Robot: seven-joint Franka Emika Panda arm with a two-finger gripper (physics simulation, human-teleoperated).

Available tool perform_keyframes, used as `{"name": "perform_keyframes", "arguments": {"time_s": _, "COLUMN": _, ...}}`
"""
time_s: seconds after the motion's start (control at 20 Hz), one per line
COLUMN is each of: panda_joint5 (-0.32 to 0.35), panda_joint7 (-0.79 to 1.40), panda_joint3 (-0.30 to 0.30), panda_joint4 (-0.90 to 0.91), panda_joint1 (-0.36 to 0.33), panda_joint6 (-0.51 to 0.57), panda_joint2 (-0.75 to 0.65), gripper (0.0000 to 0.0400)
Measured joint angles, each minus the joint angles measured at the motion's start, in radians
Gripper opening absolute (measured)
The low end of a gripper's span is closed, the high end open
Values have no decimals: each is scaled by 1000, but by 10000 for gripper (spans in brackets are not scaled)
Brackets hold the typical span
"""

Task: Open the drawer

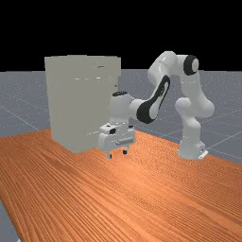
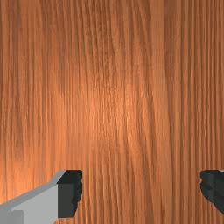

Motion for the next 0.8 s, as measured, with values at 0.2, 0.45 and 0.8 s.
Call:
{"name": "perform_keyframes", "arguments": {"time_s": 0.2, "panda_joint5": -32, "panda_joint7": 51, "panda_joint3": -34, "panda_joint4": -6, "panda_joint1": 2, "panda_joint6": -47, "panda_joint2": 0, "gripper": 366}}
{"name": "perform_keyframes", "arguments": {"time_s": 0.45, "panda_joint5": -64, "panda_joint7": 1031, "panda_joint3": -111, "panda_joint4": 298, "panda_joint1": 101, "panda_joint6": -691, "panda_joint2": -204, "gripper": 31}}
{"name": "perform_keyframes", "arguments": {"time_s": 0.8, "panda_joint5": -9, "panda_joint7": 1659, "panda_joint3": -165, "panda_joint4": 408, "panda_joint1": 125, "panda_joint6": -866, "panda_joint2": -145, "gripper": 1}}
